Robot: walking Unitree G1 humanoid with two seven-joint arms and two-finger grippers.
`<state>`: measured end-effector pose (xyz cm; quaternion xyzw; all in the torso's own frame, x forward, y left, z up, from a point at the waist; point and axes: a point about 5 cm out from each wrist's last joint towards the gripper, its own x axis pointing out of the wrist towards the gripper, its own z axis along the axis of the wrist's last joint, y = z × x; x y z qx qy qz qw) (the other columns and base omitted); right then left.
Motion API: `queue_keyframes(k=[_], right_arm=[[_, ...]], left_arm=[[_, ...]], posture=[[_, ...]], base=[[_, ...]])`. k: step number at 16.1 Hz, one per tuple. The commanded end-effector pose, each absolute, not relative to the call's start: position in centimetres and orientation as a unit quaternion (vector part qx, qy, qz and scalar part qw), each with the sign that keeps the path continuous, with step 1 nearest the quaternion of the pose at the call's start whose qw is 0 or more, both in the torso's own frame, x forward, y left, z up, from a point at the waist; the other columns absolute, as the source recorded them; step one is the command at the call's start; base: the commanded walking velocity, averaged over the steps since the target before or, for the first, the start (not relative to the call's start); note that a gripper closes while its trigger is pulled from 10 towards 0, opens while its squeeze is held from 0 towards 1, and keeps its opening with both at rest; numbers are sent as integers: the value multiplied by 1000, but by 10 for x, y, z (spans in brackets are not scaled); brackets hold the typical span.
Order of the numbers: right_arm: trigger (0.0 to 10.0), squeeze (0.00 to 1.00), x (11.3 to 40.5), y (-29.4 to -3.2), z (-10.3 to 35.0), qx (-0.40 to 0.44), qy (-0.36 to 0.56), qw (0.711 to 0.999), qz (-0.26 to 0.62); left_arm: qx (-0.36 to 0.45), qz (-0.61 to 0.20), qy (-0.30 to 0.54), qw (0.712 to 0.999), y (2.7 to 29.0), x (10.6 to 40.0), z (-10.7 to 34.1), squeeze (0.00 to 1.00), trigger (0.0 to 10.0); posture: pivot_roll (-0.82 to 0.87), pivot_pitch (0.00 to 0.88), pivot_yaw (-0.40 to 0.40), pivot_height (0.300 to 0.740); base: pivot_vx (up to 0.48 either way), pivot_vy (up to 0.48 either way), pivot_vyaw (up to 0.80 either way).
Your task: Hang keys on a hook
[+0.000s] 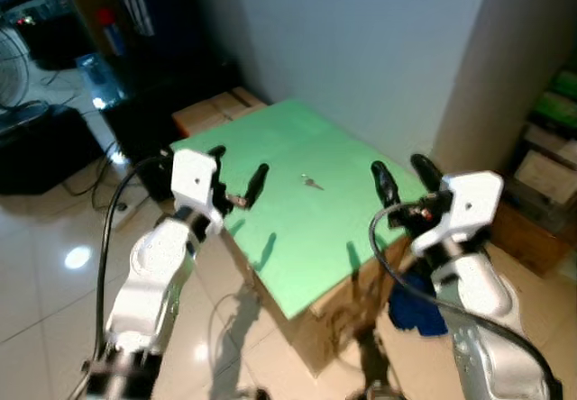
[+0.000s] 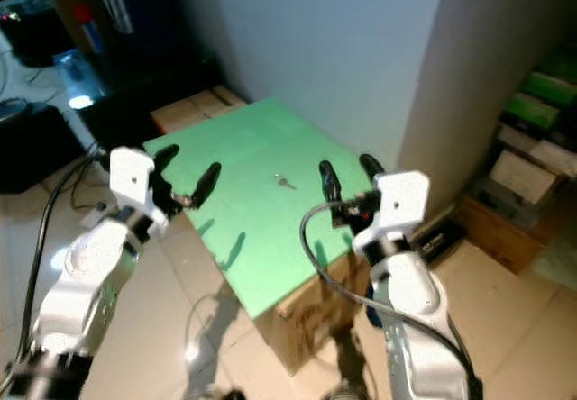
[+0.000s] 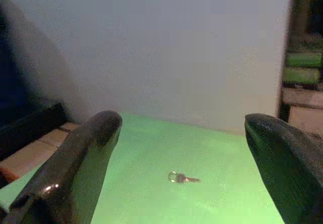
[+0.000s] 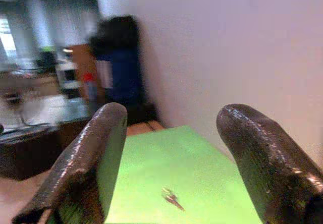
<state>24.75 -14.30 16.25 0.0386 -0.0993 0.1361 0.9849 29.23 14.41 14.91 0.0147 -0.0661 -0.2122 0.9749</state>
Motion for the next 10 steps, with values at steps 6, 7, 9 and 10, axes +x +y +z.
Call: queue_keyframes(k=[6, 7, 9, 10], right_arm=[[10000, 0, 248, -140, 163, 35, -91, 986, 137], [10000, 0, 247, -141, 162, 36, -89, 986, 135], [10000, 0, 246, -146, 156, 33, -77, 989, 123], [10000, 0, 245, -149, 153, 30, -70, 990, 119]], left_arm=[[-5, -249, -113, 962, 138, 283, 165, 0, 10000], [16, -244, -110, 963, 139, 284, 164, 0, 10000], [203, -170, -92, 960, 150, 296, 158, 0, 10000], [260, -121, -90, 954, 159, 301, 160, 0, 10000]], posture=[[-119, 32, 116, 740], [-119, 32, 116, 740], [-114, 35, 112, 740], [-111, 43, 107, 740]], base=[[0, 0, 0], [0, 0, 0], [0, 0, 0], [0, 0, 0]])
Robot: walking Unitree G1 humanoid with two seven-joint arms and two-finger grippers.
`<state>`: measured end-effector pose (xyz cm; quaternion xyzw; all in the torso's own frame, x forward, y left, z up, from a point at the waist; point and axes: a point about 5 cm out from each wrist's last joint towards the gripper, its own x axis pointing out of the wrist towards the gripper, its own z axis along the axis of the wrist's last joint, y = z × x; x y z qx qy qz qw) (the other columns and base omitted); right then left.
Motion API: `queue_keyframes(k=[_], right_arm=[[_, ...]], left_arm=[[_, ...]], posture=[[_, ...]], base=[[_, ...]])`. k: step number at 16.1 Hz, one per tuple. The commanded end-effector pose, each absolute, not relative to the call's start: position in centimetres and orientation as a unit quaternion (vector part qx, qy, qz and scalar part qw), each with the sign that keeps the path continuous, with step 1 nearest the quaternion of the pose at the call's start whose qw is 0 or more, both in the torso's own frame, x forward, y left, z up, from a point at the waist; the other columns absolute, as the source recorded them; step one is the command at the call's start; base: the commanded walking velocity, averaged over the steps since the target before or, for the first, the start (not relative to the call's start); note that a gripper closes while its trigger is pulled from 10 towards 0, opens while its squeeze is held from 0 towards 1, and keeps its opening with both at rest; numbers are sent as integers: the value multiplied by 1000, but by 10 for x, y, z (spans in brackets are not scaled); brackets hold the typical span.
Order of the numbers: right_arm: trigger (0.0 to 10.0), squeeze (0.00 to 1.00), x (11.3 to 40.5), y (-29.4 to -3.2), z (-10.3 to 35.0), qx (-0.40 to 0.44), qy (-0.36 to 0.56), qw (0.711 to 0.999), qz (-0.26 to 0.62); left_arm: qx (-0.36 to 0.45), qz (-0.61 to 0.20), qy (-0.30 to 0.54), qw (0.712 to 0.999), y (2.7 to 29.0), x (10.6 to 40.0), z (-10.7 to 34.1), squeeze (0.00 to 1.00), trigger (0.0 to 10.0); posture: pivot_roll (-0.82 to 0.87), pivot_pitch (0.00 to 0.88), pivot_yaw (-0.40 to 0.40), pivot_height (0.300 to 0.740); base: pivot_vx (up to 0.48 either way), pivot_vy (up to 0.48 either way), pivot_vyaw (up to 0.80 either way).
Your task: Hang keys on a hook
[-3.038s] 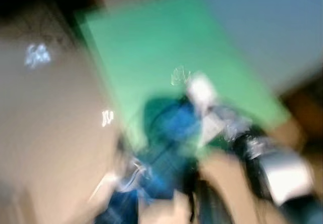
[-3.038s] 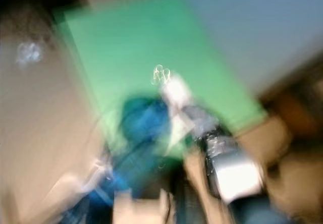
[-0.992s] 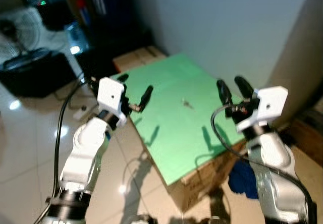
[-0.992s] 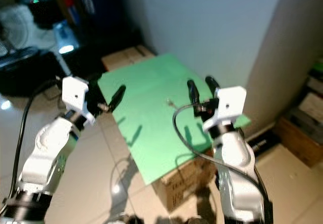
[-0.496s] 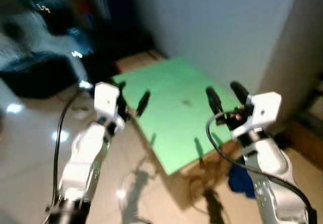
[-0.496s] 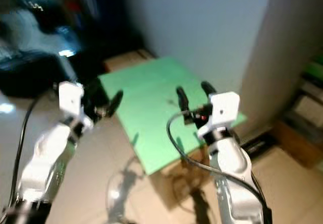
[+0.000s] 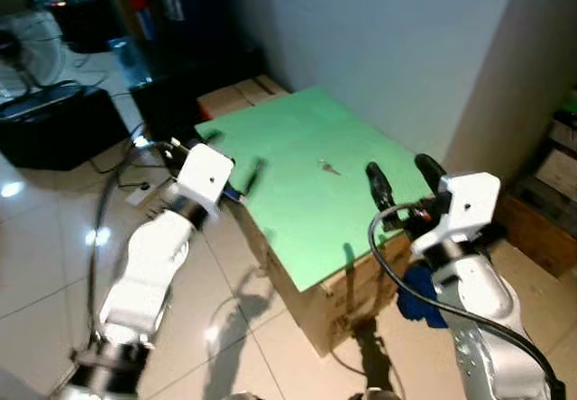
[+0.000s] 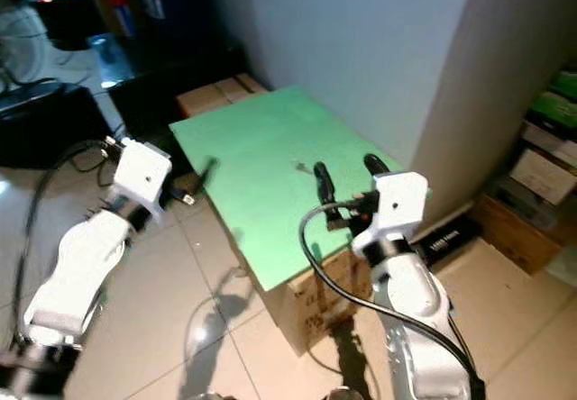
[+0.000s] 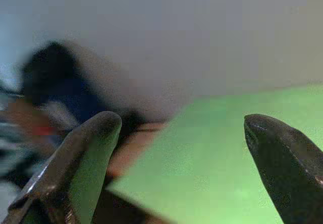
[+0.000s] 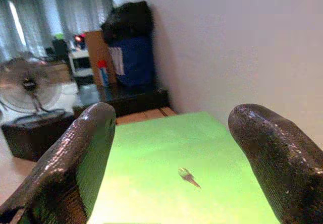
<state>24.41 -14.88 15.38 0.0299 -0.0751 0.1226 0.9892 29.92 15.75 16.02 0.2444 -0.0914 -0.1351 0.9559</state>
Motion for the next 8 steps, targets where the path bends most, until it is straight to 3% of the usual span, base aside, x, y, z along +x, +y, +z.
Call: queue_keyframes(k=[1, 5, 8], right_arm=[[10000, 0, 245, -150, 152, 31, -67, 990, 117], [10000, 0, 245, -153, 151, 28, -59, 991, 118], [10000, 0, 245, -155, 147, 20, -44, 992, 116]], left_arm=[[290, -96, -91, 948, 165, 303, 162, 0, 10000], [387, -43, -75, 918, 183, 302, 164, 0, 10000], [474, -1, -20, 880, 200, 304, 153, 0, 10000]], posture=[[-112, 46, 104, 740], [-115, 56, 93, 740], [-115, 59, 84, 740]], base=[[0, 0, 0], [0, 0, 0], [0, 0, 0]])
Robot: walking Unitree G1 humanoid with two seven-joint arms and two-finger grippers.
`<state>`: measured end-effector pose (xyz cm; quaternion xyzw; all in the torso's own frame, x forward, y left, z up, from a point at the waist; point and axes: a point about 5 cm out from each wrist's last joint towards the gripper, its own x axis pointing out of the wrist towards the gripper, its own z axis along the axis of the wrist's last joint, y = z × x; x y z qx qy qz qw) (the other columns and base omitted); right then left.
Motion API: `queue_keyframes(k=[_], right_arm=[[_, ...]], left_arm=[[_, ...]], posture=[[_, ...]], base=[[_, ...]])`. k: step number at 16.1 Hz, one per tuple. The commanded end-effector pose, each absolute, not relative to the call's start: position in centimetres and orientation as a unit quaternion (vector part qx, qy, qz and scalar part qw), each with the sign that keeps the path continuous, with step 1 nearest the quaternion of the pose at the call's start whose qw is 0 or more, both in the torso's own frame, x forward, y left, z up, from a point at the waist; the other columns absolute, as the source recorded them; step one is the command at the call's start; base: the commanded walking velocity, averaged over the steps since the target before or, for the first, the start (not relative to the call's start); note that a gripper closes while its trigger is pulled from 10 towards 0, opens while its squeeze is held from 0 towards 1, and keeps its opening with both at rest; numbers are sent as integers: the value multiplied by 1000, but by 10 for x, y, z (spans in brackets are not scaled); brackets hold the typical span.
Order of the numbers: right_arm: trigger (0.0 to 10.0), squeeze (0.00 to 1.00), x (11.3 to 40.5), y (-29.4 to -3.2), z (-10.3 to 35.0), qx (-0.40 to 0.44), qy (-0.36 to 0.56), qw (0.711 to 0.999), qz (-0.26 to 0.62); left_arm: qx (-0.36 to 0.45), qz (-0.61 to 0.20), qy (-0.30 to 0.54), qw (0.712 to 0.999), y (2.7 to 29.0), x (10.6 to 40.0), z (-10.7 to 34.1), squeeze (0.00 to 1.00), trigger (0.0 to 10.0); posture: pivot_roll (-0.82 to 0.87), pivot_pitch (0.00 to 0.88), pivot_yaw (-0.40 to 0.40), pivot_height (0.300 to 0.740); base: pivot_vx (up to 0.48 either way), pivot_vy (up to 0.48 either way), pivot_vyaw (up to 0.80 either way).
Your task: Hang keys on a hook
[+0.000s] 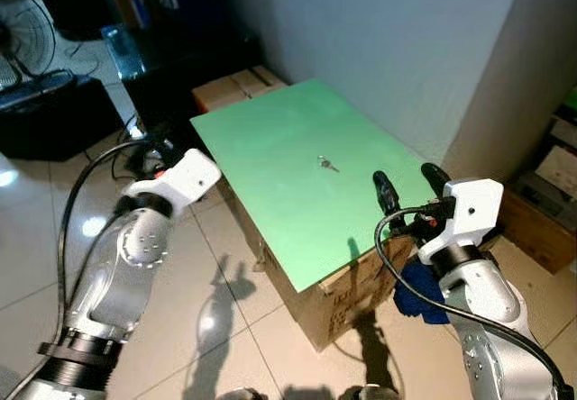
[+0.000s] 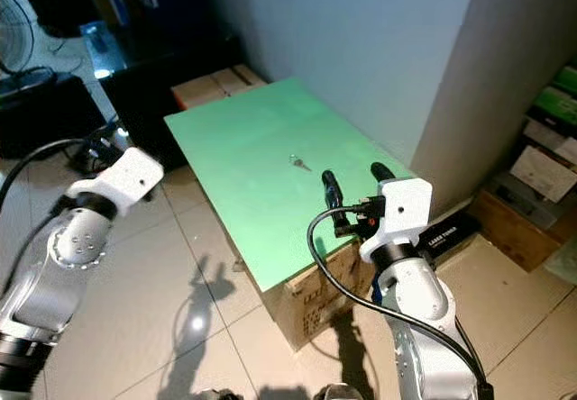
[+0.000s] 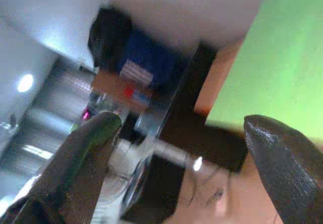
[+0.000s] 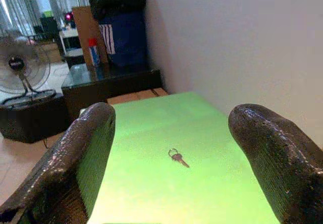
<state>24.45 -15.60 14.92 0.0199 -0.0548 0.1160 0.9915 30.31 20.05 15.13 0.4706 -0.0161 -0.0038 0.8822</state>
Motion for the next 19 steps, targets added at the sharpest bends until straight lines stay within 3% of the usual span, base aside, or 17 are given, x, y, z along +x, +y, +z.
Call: queue_keyframes(k=[1, 4, 8, 9, 10, 11, 12, 14, 19], right_arm=[[10000, 0, 246, -155, 146, 17, -42, 992, 117], [10000, 0, 246, -155, 146, 17, -38, 992, 118], [10000, 0, 246, -154, 146, 17, -37, 992, 117], [10000, 0, 246, -154, 146, 18, -37, 992, 117], [10000, 0, 246, -153, 147, 19, -38, 992, 116], [10000, 0, 246, -153, 147, 20, -38, 992, 116], [10000, 0, 246, -153, 147, 21, -39, 992, 116], [10000, 0, 245, -153, 146, 22, -39, 992, 115], [10000, 0, 244, -151, 146, 23, -38, 992, 114]], left_arm=[[509, 6, 11, 861, 209, 302, 148, 0, 10000], [540, 6, 35, 841, 215, 301, 144, 0, 10000], [544, -1, 38, 838, 210, 301, 143, 0, 10000], [479, -3, 34, 877, 205, 302, 142, 0, 10000], [336, -25, 21, 941, 192, 303, 140, 0, 10000], [268, -35, 7, 963, 186, 303, 142, 0, 10000], [118, -101, -73, 985, 168, 296, 159, 0, 10000], [44, -140, -101, 984, 160, 291, 168, 0, 10000], [-42, -251, -153, 955, 140, 278, 180, 0, 10000]], posture=[[-113, 64, 81, 740], [-112, 63, 80, 740], [-113, 61, 86, 740], [-112, 61, 86, 740], [-113, 63, 87, 740], [-113, 64, 88, 740], [-112, 65, 91, 740], [-111, 67, 93, 740], [-109, 68, 100, 740]], base=[[0, 0, 0], [0, 0, 0], [0, 0, 0], [0, 0, 0], [0, 0, 0], [0, 0, 0], [0, 0, 0], [0, 0, 0], [0, 0, 0]])
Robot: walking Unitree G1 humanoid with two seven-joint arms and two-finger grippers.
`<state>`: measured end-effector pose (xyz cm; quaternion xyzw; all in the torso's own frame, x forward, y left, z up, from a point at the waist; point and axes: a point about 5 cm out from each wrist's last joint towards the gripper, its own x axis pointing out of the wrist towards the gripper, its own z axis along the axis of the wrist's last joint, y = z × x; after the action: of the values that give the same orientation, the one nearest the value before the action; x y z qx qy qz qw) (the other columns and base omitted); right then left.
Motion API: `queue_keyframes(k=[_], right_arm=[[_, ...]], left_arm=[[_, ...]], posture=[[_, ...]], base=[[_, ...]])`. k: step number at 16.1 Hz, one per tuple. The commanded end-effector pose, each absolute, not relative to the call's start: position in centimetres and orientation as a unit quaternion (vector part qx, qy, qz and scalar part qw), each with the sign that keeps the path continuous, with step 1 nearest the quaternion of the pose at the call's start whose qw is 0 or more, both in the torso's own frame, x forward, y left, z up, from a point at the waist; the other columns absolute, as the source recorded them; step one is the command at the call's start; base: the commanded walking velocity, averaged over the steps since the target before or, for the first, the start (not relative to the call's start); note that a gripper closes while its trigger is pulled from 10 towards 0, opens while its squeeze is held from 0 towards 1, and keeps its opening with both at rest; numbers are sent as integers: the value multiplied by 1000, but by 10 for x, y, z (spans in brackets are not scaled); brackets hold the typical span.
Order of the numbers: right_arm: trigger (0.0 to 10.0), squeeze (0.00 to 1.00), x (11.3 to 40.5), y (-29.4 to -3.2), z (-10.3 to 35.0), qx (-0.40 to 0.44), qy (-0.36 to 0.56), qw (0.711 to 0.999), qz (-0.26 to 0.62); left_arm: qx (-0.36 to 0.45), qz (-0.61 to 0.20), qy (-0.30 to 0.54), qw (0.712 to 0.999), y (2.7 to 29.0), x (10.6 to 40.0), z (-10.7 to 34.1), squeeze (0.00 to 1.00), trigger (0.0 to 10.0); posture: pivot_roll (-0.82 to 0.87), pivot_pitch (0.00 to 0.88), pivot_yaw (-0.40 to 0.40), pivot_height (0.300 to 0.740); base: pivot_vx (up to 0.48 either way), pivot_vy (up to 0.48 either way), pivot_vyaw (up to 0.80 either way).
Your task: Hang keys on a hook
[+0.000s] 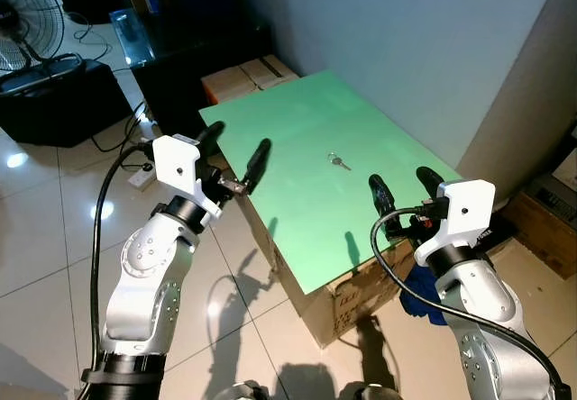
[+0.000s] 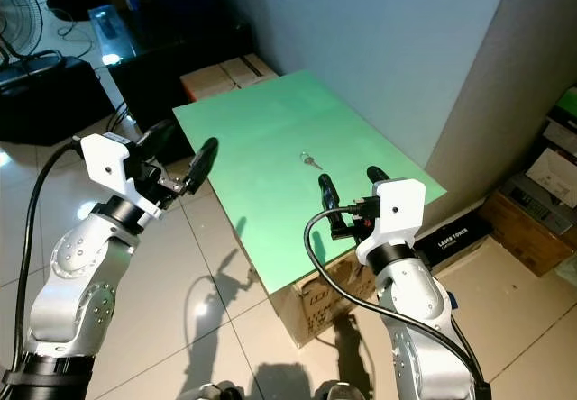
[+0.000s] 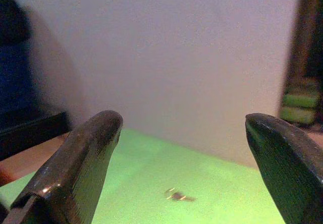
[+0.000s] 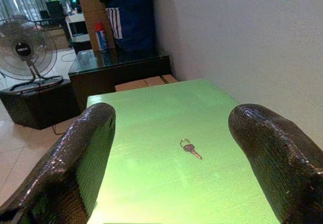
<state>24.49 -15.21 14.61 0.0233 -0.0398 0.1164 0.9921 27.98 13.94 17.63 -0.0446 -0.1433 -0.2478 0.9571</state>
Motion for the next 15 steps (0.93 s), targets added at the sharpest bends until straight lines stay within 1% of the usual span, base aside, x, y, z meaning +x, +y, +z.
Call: queue_keyframes(k=[1, 9, 11, 12, 13, 15], right_arm=[[10000, 0, 244, -151, 146, 24, -39, 992, 114], [10000, 0, 244, -150, 147, 32, -47, 992, 115], [10000, 0, 244, -150, 147, 32, -47, 992, 115], [10000, 0, 244, -150, 147, 32, -47, 992, 115], [10000, 0, 244, -150, 148, 32, -48, 992, 115], [10000, 0, 245, -150, 148, 32, -48, 992, 116]], left_arm=[[-52, -268, -156, 949, 137, 275, 181, 0, 10000], [-70, -295, -157, 940, 136, 271, 182, 0, 10000], [-64, -291, -153, 942, 136, 272, 180, 0, 10000], [-41, -265, -142, 953, 139, 276, 176, 0, 10000], [-36, -254, -133, 957, 141, 278, 174, 0, 10000], [-38, -251, -131, 958, 142, 278, 173, 0, 10000]], posture=[[-108, 68, 101, 740], [-107, 64, 103, 740], [-108, 62, 103, 740], [-108, 61, 103, 740], [-108, 61, 102, 740], [-108, 60, 102, 740]], base=[[0, 0, 0], [0, 0, 0], [0, 0, 0], [0, 0, 0], [0, 0, 0], [0, 0, 0]])
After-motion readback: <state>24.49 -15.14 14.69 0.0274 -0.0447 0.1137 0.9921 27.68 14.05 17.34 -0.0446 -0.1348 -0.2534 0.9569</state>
